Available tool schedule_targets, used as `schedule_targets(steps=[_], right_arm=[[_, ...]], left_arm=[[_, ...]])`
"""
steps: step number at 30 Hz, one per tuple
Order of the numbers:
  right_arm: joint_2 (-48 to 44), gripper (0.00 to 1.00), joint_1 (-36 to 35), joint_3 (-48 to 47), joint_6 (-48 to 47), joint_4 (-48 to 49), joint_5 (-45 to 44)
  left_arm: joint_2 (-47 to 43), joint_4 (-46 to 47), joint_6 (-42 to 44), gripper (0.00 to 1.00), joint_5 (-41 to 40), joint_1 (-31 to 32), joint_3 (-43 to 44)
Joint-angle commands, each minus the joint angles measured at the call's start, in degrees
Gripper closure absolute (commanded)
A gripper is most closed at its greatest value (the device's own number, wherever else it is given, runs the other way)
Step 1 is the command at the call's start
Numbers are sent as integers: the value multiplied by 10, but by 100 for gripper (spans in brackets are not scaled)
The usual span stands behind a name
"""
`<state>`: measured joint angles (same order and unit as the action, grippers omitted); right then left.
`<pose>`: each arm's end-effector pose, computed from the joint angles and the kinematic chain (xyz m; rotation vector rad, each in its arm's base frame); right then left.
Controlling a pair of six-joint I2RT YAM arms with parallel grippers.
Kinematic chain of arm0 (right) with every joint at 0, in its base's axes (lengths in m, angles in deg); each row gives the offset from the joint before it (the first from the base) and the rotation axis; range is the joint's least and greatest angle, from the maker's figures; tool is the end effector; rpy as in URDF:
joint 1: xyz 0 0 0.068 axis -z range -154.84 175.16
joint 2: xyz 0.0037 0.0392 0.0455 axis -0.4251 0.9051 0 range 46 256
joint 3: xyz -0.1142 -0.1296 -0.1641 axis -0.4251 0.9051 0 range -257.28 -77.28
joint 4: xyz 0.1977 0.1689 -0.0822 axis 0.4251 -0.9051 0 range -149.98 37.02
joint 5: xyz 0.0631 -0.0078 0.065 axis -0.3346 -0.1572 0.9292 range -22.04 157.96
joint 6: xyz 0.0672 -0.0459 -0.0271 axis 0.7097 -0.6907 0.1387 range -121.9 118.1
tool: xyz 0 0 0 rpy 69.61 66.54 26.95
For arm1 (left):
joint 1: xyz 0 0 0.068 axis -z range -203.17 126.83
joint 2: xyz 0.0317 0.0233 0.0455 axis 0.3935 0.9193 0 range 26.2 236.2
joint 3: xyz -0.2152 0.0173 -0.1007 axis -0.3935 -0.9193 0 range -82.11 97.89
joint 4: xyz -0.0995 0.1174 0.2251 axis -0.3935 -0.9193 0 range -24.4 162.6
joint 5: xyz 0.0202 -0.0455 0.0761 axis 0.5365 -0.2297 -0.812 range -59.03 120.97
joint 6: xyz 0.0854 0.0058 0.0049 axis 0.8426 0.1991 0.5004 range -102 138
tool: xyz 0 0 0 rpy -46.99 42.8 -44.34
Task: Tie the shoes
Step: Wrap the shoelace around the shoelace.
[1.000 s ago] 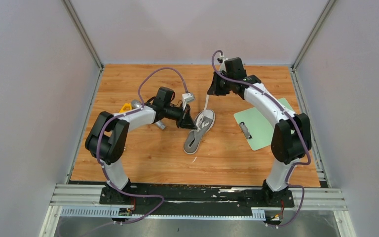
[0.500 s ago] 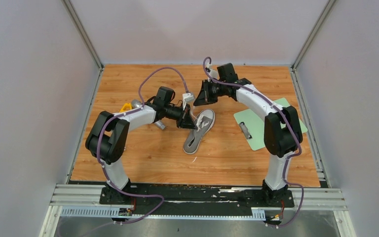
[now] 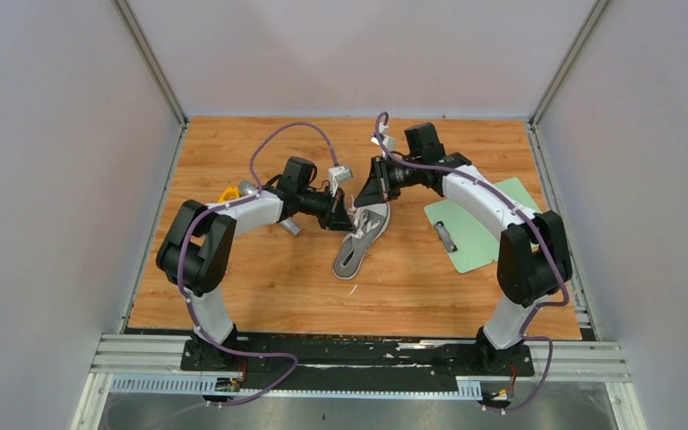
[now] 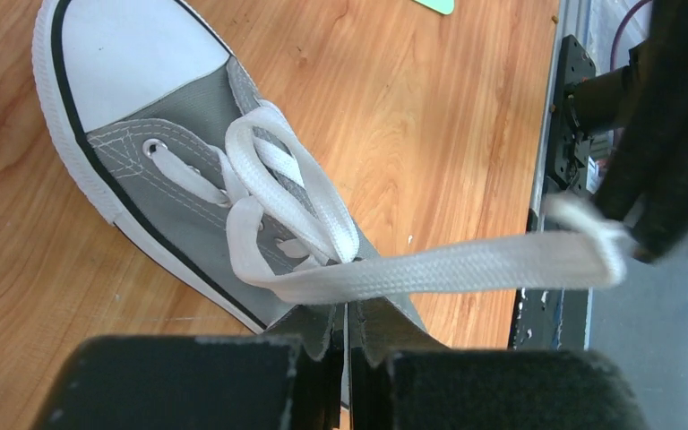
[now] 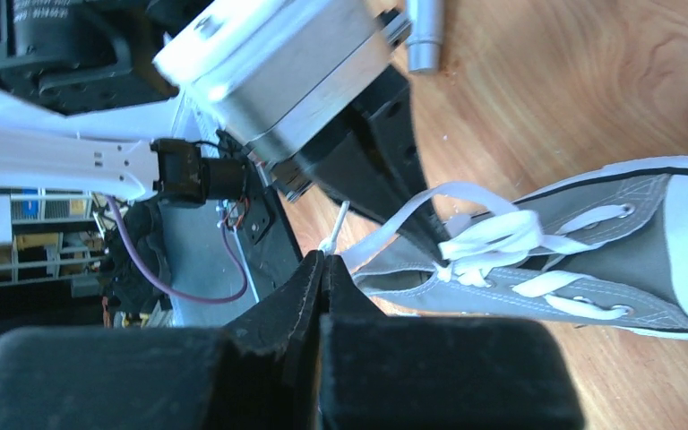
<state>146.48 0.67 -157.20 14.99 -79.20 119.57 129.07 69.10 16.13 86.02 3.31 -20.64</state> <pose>0.3449 0.2223 0.2156 -0.6131 2.3463 1.4108 0.3182 -0.2277 0.1281 0.9590 2.1028 -1.3712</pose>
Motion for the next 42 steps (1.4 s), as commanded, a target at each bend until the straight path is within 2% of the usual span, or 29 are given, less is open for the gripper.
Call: schedule_targets(steps=[1, 11, 16, 18, 21, 25, 27, 29, 32, 37, 42], right_arm=[[-43, 100, -14, 20, -52, 10, 44], [-97, 100, -32, 80, -92, -6, 34], [-125, 100, -24, 95, -73, -5, -87], [-130, 90, -22, 92, -77, -7, -131], [-114, 82, -4, 79, -82, -10, -157], [-44, 80, 34, 12, -82, -11, -192], [5, 80, 39, -34, -106, -14, -189], [53, 78, 40, -79, -133, -21, -165], [128, 77, 37, -155, -160, -45, -83], [257, 72, 8, -290, -285, -134, -62], [350, 61, -14, -415, -387, -207, -53]], left_arm=[[4, 23, -17, 100, -15, -3, 5], [5, 29, -20, 100, -26, -3, -5], [8, 31, -12, 99, -26, -3, -10], [11, 29, -8, 99, -25, -3, -10], [7, 21, -2, 99, -22, -3, -12], [-19, 28, -9, 99, -35, -3, -42], [-32, 62, -23, 99, -36, -3, -65], [-41, 93, -36, 99, -27, -3, -83], [-49, 113, -33, 100, -16, -2, -93], [-57, 102, -8, 100, -17, 1, -87], [-55, 73, 39, 100, -22, 20, -73]])
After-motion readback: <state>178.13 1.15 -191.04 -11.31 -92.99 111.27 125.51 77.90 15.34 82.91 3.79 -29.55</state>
